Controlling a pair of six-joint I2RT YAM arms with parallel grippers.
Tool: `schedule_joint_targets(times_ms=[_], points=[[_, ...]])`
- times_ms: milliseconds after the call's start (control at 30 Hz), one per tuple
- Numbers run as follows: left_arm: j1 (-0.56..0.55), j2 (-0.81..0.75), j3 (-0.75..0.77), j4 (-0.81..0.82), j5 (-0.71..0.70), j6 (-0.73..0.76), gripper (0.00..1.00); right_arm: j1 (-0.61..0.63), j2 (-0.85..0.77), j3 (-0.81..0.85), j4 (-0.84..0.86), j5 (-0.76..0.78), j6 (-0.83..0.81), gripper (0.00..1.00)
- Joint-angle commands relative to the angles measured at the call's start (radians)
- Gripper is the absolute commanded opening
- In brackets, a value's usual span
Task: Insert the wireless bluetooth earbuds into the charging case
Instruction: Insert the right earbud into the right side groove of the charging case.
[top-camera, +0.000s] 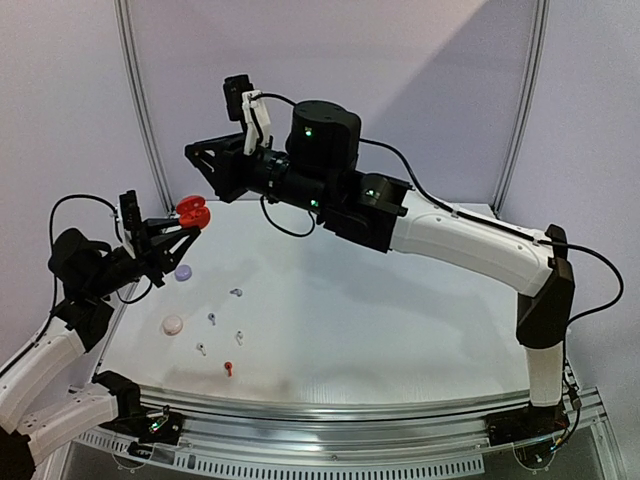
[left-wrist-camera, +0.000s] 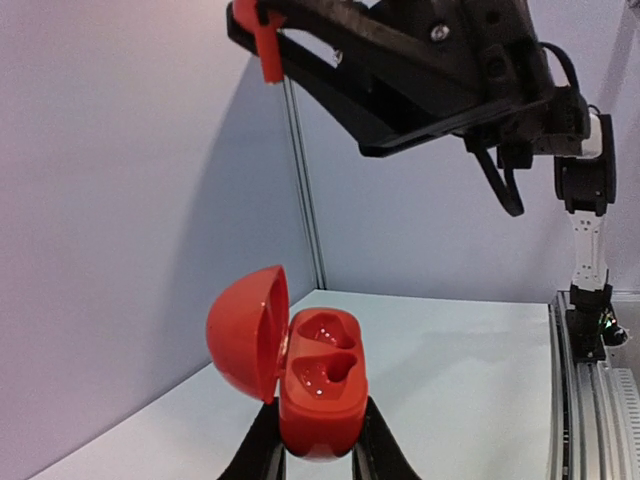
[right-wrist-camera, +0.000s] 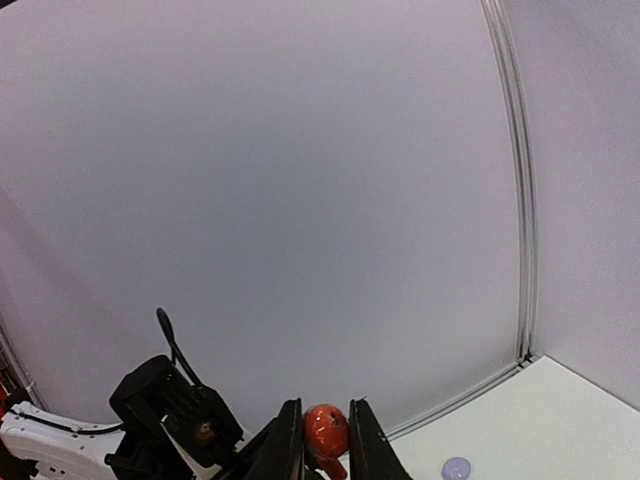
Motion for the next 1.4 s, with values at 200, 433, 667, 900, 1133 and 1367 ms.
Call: schedule_joint_targets(times_ms=[200,433,667,900,1133,1367], points=[[-0.014,0.009,0.045,0.111,0.024,-0.097,0.00,0.027,0.006,-0.070,0.131,-0.133,-0.047,0.00],[-0.013,0.002,0.052,0.128,0.048,-0.108,0.00,0.027,-0.013,-0.123,0.148,-0.098,-0.034,0.00],[-0.014,-0.002,0.059,0.124,0.058,-0.086,0.00,0.028,-0.034,-0.167,0.160,-0.073,-0.025,0.00],[-0.014,-0.001,0.060,0.120,0.081,-0.098,0.00,0.028,-0.062,-0.207,0.172,-0.057,-0.017,0.00],[-0.013,0.004,0.060,0.114,0.085,-0.093,0.00,0.028,-0.114,-0.252,0.176,-0.033,-0.040,0.00],[-0.013,0.005,0.063,0.129,0.103,-0.110,0.00,0.027,-0.114,-0.267,0.174,-0.034,-0.037,0.00]])
